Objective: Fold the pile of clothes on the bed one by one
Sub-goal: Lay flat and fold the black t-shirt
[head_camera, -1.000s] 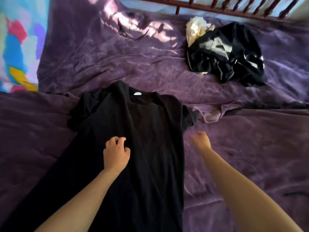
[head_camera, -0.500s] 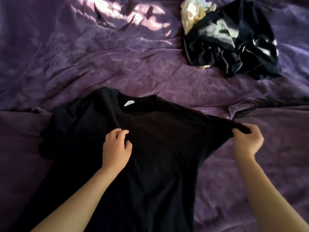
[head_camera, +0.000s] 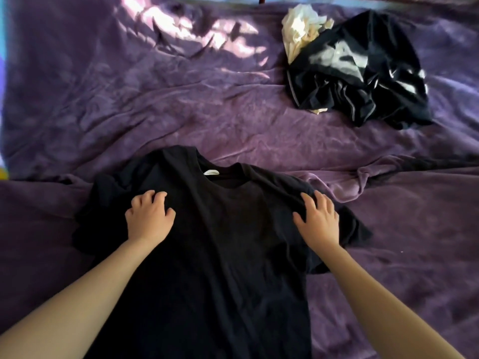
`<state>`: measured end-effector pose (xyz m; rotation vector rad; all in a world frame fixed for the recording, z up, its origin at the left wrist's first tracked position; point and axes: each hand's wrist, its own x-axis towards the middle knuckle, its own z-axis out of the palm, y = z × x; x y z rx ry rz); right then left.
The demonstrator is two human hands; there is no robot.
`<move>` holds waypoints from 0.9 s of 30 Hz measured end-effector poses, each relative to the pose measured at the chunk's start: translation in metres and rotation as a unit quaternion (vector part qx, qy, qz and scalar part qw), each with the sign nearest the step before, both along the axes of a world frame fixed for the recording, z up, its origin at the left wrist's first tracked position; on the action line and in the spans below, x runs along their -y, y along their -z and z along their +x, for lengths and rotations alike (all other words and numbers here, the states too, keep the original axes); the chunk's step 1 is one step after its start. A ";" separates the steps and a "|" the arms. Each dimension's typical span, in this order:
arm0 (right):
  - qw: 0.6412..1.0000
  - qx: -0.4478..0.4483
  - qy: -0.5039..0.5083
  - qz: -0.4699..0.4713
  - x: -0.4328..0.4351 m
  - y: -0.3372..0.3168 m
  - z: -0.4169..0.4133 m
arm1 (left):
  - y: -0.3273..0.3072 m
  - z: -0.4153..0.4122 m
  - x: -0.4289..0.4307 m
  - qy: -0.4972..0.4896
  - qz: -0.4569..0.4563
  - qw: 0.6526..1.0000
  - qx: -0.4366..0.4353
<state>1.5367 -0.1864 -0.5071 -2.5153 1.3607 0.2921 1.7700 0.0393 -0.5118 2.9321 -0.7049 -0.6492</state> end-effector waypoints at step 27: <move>0.980 0.071 -0.181 -0.040 -0.162 0.003 0.091 | -0.005 0.130 -0.126 -0.343 -0.288 0.872 -0.198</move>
